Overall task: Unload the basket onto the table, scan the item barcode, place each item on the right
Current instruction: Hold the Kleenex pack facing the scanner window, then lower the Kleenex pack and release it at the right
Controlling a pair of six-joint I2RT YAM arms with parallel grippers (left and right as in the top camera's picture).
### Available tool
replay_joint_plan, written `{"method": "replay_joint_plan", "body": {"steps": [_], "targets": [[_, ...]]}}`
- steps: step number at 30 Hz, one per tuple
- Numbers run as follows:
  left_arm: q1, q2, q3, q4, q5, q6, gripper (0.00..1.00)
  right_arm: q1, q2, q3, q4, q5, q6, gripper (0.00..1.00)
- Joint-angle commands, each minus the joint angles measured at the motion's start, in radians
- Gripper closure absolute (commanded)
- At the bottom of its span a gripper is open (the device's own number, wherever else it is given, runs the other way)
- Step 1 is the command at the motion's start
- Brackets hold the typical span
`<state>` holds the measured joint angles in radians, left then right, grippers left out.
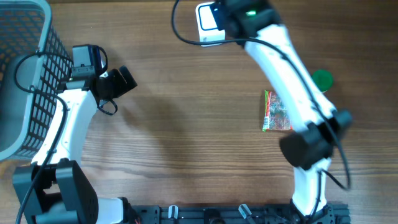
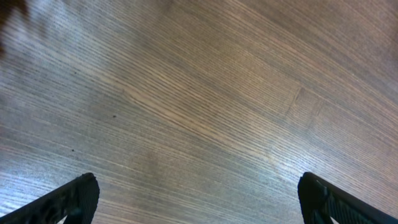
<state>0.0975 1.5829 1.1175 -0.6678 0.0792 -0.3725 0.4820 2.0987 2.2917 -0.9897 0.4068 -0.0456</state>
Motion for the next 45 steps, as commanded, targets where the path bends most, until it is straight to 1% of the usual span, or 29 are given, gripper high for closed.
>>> {"method": "replay_joint_plan", "body": {"steps": [1, 4, 6, 10, 14, 17, 21, 22, 25, 26, 29, 33, 36, 38, 39, 40, 42, 43, 44, 45], "targets": [[0.004, 0.003, 0.003, 0.002, -0.003, 0.005, 0.00, -0.015, -0.117, 0.006, -0.111, -0.163, 0.124, 0.96], [0.004, 0.003, 0.003, 0.002, -0.003, 0.005, 0.00, -0.026, -0.186, 0.006, -0.253, -0.213, 0.133, 0.96], [0.004, 0.003, 0.003, 0.002, -0.003, 0.005, 0.00, -0.033, -0.201, 0.006, -0.313, -0.213, 0.149, 0.96], [0.004, 0.003, 0.003, 0.002, -0.003, 0.005, 0.00, -0.069, -0.196, 0.006, -0.461, -0.214, 0.159, 0.96], [0.004, 0.003, 0.003, 0.002, -0.003, 0.005, 0.00, -0.123, -0.174, -0.017, -0.619, -0.231, 0.234, 0.96], [0.004, 0.003, 0.003, 0.002, -0.003, 0.005, 0.00, -0.158, -0.174, -0.120, -0.619, -0.281, 0.233, 0.96], [0.004, 0.003, 0.003, 0.002, -0.003, 0.005, 0.00, -0.180, -0.174, -0.270, -0.615, -0.288, 0.233, 0.96], [0.004, 0.003, 0.003, 0.002, -0.003, 0.005, 0.00, -0.190, -0.174, -0.364, -0.581, -0.288, 0.238, 0.96], [0.004, 0.003, 0.003, 0.003, -0.003, 0.005, 0.00, -0.193, -0.174, -0.489, -0.492, -0.290, 0.240, 0.95], [0.004, 0.003, 0.003, 0.002, -0.003, 0.005, 0.00, -0.193, -0.174, -0.532, -0.460, -0.301, 0.240, 0.92], [0.004, 0.003, 0.003, 0.002, -0.003, 0.005, 0.00, -0.193, -0.174, -0.634, -0.387, -0.338, 0.240, 0.91], [0.004, 0.003, 0.003, 0.002, -0.003, 0.005, 0.00, -0.195, -0.174, -0.739, -0.301, -0.337, 0.257, 0.89], [0.004, 0.003, 0.003, 0.002, -0.003, 0.005, 0.00, -0.193, -0.174, -0.781, -0.264, -0.341, 0.258, 0.76], [0.004, 0.003, 0.003, 0.002, -0.003, 0.005, 0.00, -0.193, -0.174, -0.796, -0.256, -0.341, 0.258, 0.64], [0.004, 0.003, 0.003, 0.002, -0.003, 0.005, 0.00, -0.194, -0.174, -0.800, -0.254, -0.341, 0.257, 0.62], [0.004, 0.003, 0.003, 0.002, -0.003, 0.005, 0.00, -0.194, -0.174, -0.804, -0.250, -0.341, 0.257, 0.58], [0.004, 0.003, 0.003, 0.002, -0.003, 0.005, 0.00, -0.193, -0.174, -0.808, -0.239, -0.341, 0.258, 0.42], [0.004, 0.003, 0.003, 0.002, -0.003, 0.005, 0.00, -0.194, -0.174, -0.808, -0.238, -0.341, 0.259, 0.33], [0.004, 0.003, 0.003, 0.002, -0.003, 0.005, 0.00, -0.194, -0.174, -0.808, -0.238, -0.342, 0.259, 0.27], [0.004, 0.003, 0.003, 0.002, -0.003, 0.005, 0.00, -0.194, -0.174, -0.808, -0.238, -0.343, 0.259, 0.25]]}}
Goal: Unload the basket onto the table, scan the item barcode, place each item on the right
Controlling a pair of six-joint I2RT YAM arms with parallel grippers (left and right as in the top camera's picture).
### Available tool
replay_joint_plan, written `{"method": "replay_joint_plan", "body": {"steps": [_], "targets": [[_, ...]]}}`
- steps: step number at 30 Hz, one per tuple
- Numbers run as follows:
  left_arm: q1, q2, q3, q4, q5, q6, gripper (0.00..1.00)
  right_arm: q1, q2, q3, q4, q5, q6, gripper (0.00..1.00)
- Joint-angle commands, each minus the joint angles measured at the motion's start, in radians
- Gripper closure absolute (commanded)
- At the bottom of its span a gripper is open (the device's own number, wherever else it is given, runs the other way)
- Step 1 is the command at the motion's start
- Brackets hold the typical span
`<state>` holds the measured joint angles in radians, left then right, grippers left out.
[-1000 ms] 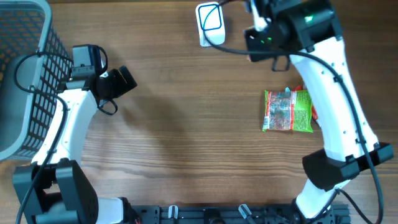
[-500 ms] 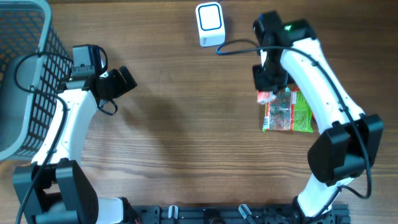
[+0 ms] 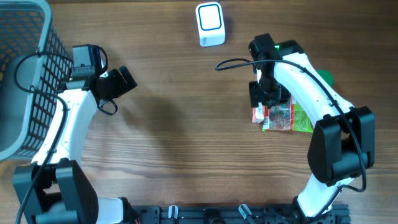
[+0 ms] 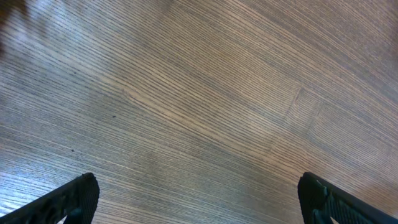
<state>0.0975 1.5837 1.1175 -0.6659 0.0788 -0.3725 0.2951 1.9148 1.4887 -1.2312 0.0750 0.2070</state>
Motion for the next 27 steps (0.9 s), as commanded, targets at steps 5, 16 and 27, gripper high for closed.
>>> {"method": "replay_joint_plan", "body": {"steps": [5, 16, 27], "targets": [[0.004, 0.002, 0.003, 0.000, -0.002, 0.005, 0.00, -0.007, 0.010, -0.005, 0.004, -0.040, 0.005, 0.00], [0.004, 0.002, 0.003, 0.000, -0.002, 0.005, 0.00, -0.006, 0.010, -0.005, 0.225, -0.039, 0.003, 0.00], [0.004, 0.002, 0.003, 0.000, -0.002, 0.005, 0.00, -0.006, 0.010, -0.005, 0.722, -0.039, 0.003, 0.00]]}}
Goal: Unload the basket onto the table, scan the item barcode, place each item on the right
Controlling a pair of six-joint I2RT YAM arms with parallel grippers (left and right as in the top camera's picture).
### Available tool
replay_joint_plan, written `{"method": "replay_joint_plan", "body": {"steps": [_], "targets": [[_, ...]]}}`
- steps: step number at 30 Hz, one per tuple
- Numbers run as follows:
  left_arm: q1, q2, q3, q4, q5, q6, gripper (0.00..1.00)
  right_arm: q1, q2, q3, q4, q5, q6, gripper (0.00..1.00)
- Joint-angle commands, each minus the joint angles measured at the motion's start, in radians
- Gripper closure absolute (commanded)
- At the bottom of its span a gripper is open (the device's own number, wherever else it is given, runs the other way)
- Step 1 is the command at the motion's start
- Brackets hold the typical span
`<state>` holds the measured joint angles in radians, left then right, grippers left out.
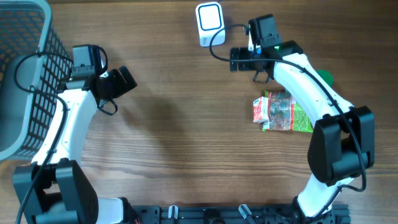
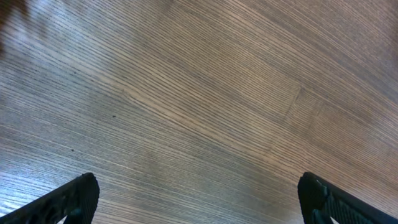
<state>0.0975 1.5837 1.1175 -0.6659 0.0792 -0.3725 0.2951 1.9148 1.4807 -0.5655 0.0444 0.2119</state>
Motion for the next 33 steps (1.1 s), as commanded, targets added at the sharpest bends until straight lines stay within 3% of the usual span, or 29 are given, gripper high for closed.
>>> {"method": "replay_joint_plan", "body": {"steps": [1, 13, 33], "targets": [[0.004, 0.002, 0.003, 0.000, -0.003, 0.005, 0.00, -0.006, 0.010, 0.003, 0.075, -0.008, -0.002, 0.00], [0.004, 0.002, 0.003, 0.000, -0.003, 0.005, 0.00, 0.003, -0.017, 0.002, 0.105, -0.012, -0.001, 0.00], [0.004, 0.002, 0.003, 0.000, -0.003, 0.005, 0.00, 0.013, -0.619, 0.002, 0.096, -0.012, 0.000, 0.00]]}}
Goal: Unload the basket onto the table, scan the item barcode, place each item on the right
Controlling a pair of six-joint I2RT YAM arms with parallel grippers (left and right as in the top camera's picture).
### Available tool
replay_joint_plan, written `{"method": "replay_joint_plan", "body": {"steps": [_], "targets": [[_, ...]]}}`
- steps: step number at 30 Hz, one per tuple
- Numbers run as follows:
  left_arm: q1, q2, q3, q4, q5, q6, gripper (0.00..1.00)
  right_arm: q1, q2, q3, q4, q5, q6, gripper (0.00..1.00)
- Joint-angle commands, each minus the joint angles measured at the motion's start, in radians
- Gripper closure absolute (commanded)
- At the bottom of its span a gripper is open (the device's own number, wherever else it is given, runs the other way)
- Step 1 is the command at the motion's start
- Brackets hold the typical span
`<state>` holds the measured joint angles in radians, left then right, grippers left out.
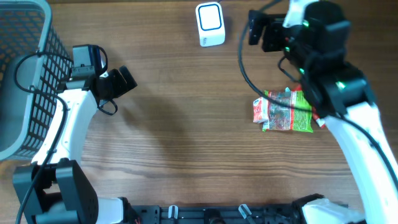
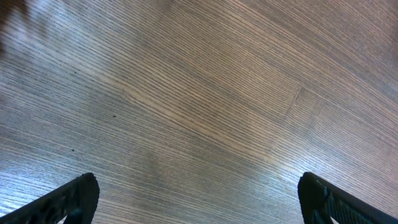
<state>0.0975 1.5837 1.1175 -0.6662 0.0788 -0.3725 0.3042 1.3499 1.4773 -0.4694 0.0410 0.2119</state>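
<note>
The item, a green and red snack packet (image 1: pixel 283 112), lies flat on the wooden table right of centre. A white barcode scanner (image 1: pixel 210 23) stands at the back edge. My right gripper (image 1: pixel 254 28) is raised high, just right of the scanner and well clear of the packet. The overhead view does not show how its jaws stand. My left gripper (image 1: pixel 124 79) hangs at the left, far from both. In the left wrist view the left gripper (image 2: pixel 199 194) is open, fingers (image 2: pixel 78 196) wide apart over bare wood.
A grey wire basket (image 1: pixel 25 74) fills the far left, beside the left arm. The raised right arm (image 1: pixel 336 93) covers the table's right side and part of the packet. A black rail (image 1: pixel 236 214) runs along the front edge.
The right arm has risen much nearer the overhead camera, and its gripper now sits higher and further back right of the scanner. Packet, scanner and left arm are unchanged.
First the right gripper was at the scanner at the back, with the packet partly hidden under its arm. Then it was down at the packet's left end. Later it was back beside the scanner, the packet lying wider with a red end showing. The left arm never moved.
</note>
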Motion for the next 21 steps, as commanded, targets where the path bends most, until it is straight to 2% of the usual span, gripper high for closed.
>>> {"method": "replay_joint_plan", "body": {"steps": [1, 16, 21], "targets": [[0.004, 0.002, 0.003, 0.001, -0.002, 0.005, 0.00, 0.004, -0.083, 0.005, -0.001, -0.009, 0.000, 0.00], [0.004, 0.002, 0.003, 0.001, -0.002, 0.005, 0.00, -0.006, -0.424, -0.002, -0.065, 0.069, -0.007, 0.00], [0.004, 0.002, 0.003, 0.001, -0.002, 0.005, 0.00, -0.070, -0.559, -0.094, -0.069, 0.060, 0.001, 0.00]]}}
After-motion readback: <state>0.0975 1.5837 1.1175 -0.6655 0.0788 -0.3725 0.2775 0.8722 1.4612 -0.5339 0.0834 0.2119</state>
